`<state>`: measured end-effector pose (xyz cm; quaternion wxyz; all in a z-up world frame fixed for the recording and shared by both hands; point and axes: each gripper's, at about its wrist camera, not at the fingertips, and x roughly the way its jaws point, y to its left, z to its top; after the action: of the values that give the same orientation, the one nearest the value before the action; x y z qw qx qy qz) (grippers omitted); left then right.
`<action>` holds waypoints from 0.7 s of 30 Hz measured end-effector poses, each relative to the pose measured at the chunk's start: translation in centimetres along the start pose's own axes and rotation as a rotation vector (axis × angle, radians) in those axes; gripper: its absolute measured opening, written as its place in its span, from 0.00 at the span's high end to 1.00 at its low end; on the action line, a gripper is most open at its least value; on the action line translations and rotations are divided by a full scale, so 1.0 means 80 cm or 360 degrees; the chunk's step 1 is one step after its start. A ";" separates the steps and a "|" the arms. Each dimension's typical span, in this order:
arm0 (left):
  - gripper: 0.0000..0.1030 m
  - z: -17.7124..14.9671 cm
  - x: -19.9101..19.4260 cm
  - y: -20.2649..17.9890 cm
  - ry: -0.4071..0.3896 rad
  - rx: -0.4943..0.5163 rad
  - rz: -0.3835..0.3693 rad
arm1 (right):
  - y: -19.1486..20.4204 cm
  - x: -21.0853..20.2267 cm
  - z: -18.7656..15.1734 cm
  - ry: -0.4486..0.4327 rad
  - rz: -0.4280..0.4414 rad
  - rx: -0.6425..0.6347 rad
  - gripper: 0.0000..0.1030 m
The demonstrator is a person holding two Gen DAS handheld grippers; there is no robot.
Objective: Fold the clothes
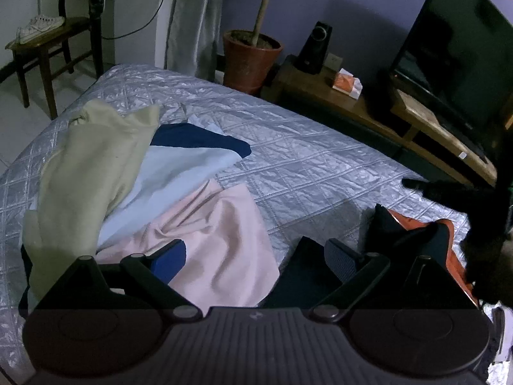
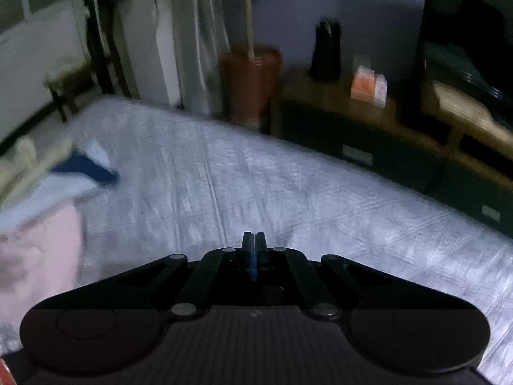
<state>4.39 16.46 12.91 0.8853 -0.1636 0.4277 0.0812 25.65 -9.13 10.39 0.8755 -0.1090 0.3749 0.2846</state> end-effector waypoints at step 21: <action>0.10 -0.013 0.015 -0.011 0.0094 0.0043 -0.0038 | -0.003 0.078 -0.038 0.0289 -0.0027 -0.0117 0.68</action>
<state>4.59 15.29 11.57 0.8752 -0.1590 0.4528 0.0601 27.43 -7.97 3.79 0.8357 -0.1696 0.4411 0.2798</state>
